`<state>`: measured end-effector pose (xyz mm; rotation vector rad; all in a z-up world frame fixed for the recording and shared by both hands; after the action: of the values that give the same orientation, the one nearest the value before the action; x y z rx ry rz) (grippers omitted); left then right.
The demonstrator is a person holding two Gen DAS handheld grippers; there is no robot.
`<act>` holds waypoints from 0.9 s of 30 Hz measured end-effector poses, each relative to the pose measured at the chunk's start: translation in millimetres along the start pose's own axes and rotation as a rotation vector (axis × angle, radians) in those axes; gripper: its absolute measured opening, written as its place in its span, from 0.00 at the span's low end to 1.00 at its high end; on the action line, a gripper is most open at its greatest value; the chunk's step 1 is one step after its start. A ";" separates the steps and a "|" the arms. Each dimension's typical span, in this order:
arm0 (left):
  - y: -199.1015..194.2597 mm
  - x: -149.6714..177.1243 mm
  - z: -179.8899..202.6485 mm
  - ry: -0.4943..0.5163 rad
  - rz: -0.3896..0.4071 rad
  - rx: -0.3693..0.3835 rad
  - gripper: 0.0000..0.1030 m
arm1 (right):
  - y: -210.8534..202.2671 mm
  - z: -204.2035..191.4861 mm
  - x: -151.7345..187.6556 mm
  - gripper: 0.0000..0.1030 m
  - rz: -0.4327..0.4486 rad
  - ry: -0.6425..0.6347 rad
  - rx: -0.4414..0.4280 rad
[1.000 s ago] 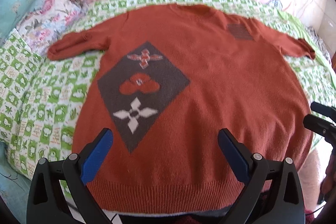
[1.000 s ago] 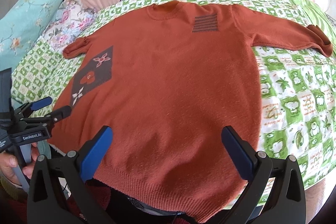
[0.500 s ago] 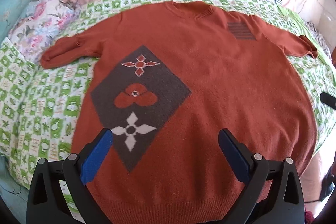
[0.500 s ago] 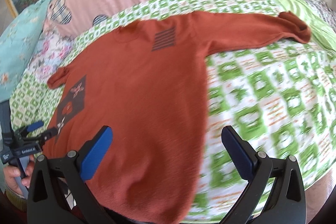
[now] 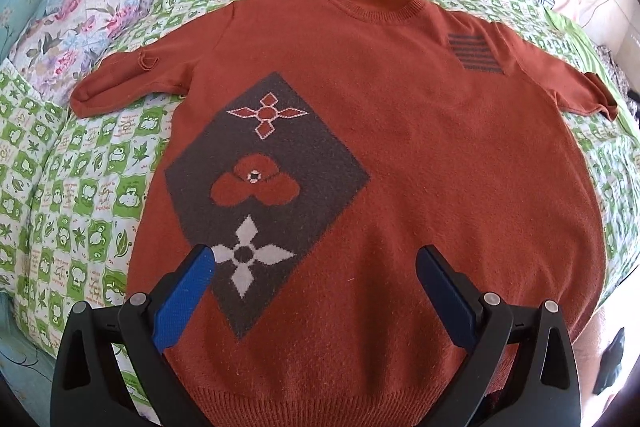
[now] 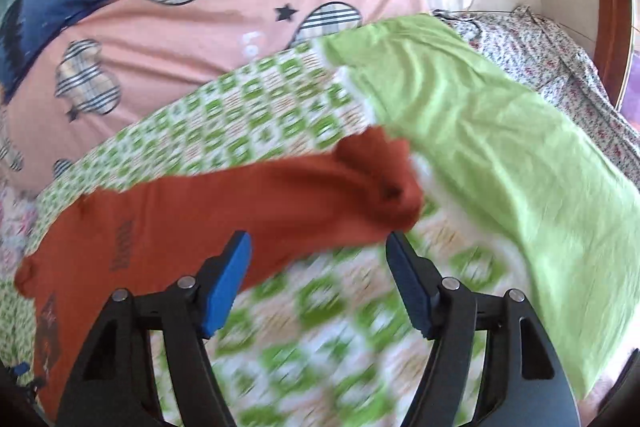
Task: Fold small clothes
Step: 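Grasp the sweater sleeve cuff with the right tool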
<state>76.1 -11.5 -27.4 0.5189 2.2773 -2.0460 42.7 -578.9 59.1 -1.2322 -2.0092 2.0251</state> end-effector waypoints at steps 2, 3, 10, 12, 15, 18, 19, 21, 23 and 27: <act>0.5 -3.4 4.0 0.004 -0.008 -0.010 0.98 | 10.8 16.1 -19.2 0.69 -0.016 0.005 0.014; 0.7 -5.5 5.5 0.006 -0.011 -0.013 0.98 | 20.6 21.2 -29.9 0.69 -0.036 0.001 0.033; 2.7 -25.3 18.1 0.014 -0.022 -0.013 0.98 | 82.0 30.2 -62.5 0.58 -0.175 -0.067 0.131; 4.2 -29.9 22.9 0.023 -0.026 -0.010 0.98 | 87.1 28.2 -60.9 0.27 -0.204 -0.079 0.113; 7.8 -34.3 29.0 0.037 -0.030 -0.001 0.98 | 75.1 10.7 -53.4 0.12 -0.176 -0.123 0.098; 13.4 -35.3 32.6 0.045 -0.038 0.015 0.98 | 52.6 -17.5 -41.0 0.11 -0.133 -0.129 -0.005; 15.4 -35.5 33.5 0.046 -0.041 0.024 0.98 | 46.2 -30.2 -36.0 0.11 -0.124 -0.125 -0.057; 18.6 -35.3 34.9 0.049 -0.045 0.038 0.98 | 38.0 -62.5 -24.9 0.11 -0.114 -0.120 -0.164; 20.2 -34.1 34.8 0.049 -0.044 0.052 0.98 | 35.3 -95.7 -15.4 0.11 -0.108 -0.122 -0.271; 17.2 -31.6 29.0 0.040 -0.021 0.070 0.98 | 41.6 -193.0 7.8 0.11 -0.141 -0.154 -0.495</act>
<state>104.9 -45.4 -39.8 0.5463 2.2492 -2.1512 161.7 -421.5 48.6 -0.9692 -2.6967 1.6578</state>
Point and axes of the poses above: each gripper's, at about its wrist camera, not at the fingertips, and y roughly the way its jaws point, z to its right, x to its underside, the point moved 2 cm from there along y, roughly the way its jaws point, and after that the axes turned 14 degrees about -z, right-handed, at the moved point
